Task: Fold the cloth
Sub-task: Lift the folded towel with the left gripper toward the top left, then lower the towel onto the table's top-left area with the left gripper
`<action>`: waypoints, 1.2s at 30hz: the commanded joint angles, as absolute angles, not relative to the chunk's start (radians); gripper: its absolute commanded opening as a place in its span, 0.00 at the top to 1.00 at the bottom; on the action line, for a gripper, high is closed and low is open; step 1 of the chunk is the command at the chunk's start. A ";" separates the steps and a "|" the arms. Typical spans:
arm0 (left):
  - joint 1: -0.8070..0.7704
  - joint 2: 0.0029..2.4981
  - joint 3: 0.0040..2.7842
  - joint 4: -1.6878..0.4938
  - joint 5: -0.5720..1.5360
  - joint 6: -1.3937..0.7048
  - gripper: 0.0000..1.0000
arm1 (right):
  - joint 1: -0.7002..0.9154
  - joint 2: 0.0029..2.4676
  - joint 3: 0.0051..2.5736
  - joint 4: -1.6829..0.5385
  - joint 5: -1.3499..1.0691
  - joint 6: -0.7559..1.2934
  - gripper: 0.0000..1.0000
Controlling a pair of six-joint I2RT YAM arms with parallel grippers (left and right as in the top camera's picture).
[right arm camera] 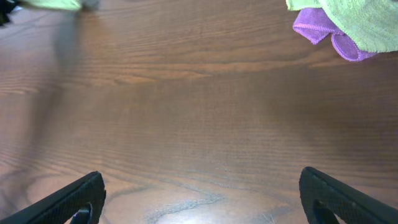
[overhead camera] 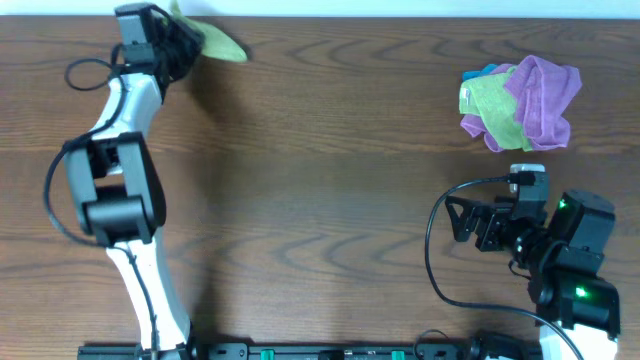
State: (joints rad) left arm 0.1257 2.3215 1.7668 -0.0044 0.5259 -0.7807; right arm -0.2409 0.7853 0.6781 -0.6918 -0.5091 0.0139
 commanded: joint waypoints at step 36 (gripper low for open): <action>0.304 2.407 1.866 -0.217 0.724 -0.597 0.04 | -0.248 0.785 0.675 -0.692 -0.527 0.021 0.01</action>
State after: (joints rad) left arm 0.2649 2.4012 1.8458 -0.2138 0.6914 -0.6067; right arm -0.2413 0.7853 0.6781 -0.6910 -0.5091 0.0139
